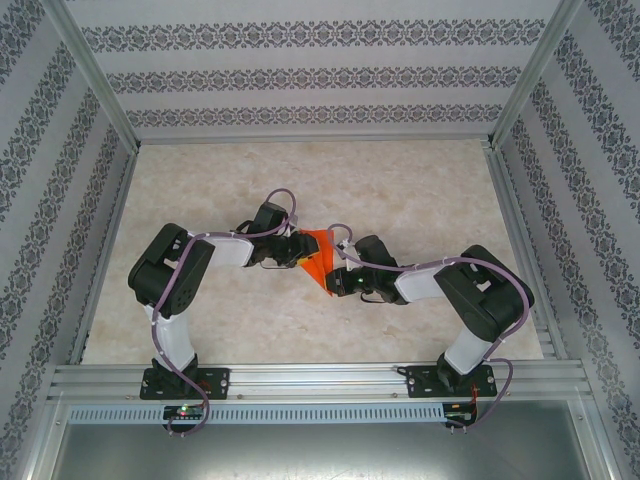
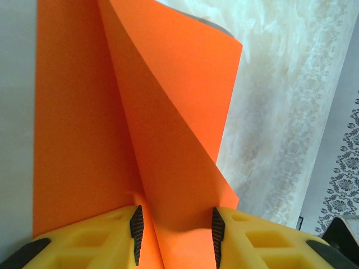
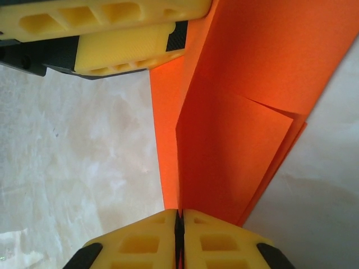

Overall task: Fold a paper plane with a square sheet of paper (fold left side to right side)
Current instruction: Fourth fold the wing at the center of the table.

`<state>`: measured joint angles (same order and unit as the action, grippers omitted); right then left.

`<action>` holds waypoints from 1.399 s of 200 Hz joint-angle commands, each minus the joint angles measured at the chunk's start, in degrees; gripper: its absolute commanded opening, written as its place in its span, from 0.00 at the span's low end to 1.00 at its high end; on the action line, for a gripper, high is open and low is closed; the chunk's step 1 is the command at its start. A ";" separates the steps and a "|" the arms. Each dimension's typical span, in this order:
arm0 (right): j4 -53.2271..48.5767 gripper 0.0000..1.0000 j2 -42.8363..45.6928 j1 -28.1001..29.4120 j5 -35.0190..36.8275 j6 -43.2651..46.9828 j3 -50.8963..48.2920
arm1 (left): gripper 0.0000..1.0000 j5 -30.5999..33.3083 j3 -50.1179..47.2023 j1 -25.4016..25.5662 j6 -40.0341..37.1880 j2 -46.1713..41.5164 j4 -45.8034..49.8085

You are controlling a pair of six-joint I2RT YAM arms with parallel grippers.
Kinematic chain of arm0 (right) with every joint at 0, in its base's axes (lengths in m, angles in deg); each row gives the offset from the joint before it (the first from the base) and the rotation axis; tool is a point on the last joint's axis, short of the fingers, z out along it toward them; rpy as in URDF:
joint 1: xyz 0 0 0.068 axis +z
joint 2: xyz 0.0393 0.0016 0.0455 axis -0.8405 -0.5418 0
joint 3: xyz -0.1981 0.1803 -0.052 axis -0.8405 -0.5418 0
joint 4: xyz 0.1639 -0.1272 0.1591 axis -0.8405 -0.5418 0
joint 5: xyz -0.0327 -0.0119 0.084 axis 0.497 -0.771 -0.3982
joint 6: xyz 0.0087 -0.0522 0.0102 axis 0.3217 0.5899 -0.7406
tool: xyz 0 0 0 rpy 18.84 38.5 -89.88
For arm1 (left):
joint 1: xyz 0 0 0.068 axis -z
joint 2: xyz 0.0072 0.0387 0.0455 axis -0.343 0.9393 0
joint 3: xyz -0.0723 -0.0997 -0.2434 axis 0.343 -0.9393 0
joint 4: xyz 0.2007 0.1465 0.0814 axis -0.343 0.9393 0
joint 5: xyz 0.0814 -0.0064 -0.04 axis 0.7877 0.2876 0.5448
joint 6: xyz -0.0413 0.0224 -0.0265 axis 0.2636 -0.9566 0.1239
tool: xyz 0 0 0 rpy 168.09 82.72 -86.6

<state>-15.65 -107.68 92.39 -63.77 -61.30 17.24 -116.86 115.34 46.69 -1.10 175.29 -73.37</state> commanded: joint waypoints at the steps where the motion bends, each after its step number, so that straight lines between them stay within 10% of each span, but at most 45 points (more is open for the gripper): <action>1: -1.17 0.14 0.36 -0.81 -0.15 0.22 0.06 | 0.41 2.55 0.40 0.67 -0.98 1.94 3.26; 110: -10.00 0.41 5.31 -4.26 -4.28 -1.59 6.72 | 0.41 2.66 0.88 0.67 -1.56 1.77 4.80; 280: -4.39 0.28 -7.79 -6.53 -10.89 -10.52 13.44 | 0.40 2.77 0.55 0.72 -1.66 1.12 4.65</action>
<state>-22.04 -114.26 85.09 -73.11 -71.12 29.29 -116.42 115.84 46.76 -1.15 175.36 -72.25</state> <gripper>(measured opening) 0.293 0.404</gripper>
